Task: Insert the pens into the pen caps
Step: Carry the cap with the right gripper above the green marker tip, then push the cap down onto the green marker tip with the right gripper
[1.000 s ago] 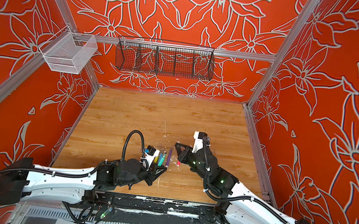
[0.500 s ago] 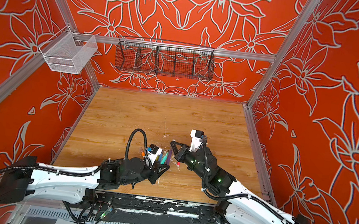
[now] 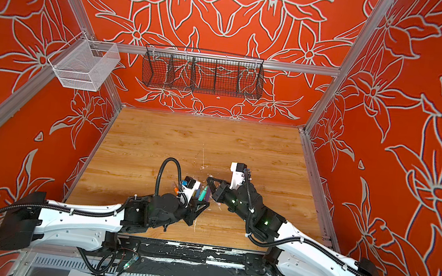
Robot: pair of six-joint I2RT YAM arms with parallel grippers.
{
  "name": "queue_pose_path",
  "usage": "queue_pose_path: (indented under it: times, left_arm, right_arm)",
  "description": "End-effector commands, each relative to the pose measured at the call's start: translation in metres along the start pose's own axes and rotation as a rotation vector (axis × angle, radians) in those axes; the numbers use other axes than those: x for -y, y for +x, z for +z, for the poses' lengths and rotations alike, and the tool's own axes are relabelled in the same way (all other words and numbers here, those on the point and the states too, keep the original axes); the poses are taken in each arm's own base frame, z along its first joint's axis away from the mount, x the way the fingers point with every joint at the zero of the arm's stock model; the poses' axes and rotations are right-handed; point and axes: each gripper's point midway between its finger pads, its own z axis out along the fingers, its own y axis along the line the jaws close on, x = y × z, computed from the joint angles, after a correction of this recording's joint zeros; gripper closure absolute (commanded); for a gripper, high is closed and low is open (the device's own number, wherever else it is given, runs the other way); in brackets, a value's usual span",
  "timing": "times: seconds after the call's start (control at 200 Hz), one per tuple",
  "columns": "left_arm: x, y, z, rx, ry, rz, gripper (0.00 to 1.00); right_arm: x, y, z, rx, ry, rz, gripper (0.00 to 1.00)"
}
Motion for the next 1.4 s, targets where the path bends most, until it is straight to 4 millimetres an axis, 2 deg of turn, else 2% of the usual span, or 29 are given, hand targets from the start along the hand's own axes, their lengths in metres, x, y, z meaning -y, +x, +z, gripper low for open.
queue_pose_path:
  times: [0.0, 0.225, 0.661, 0.936, 1.056, 1.391]
  left_arm:
    - [0.003, -0.006, 0.002, 0.022, -0.003, -0.007, 1.0]
    - [0.007, -0.002, -0.002, 0.011, 0.04, 0.002, 1.0]
    - [0.01, 0.002, -0.008, 0.002, 0.073, 0.007, 1.0]
    - [0.011, 0.0, -0.008, 0.005, 0.069, 0.011, 1.0]
    - [0.004, -0.001, -0.008, 0.013, 0.033, 0.002, 1.0]
    - [0.006, -0.011, -0.005, 0.032, 0.01, 0.013, 1.0]
  right_arm:
    - [-0.008, 0.0, -0.006, 0.009, -0.035, -0.001, 1.0]
    - [-0.015, -0.014, -0.012, 0.056, -0.034, -0.031, 1.0]
    - [-0.025, -0.025, -0.016, 0.089, -0.045, -0.059, 1.0]
    - [-0.028, -0.022, -0.013, 0.072, -0.057, -0.059, 1.0]
    - [-0.03, -0.019, -0.013, 0.055, -0.069, -0.054, 1.0]
    - [-0.018, 0.001, -0.007, 0.003, -0.059, -0.037, 1.0]
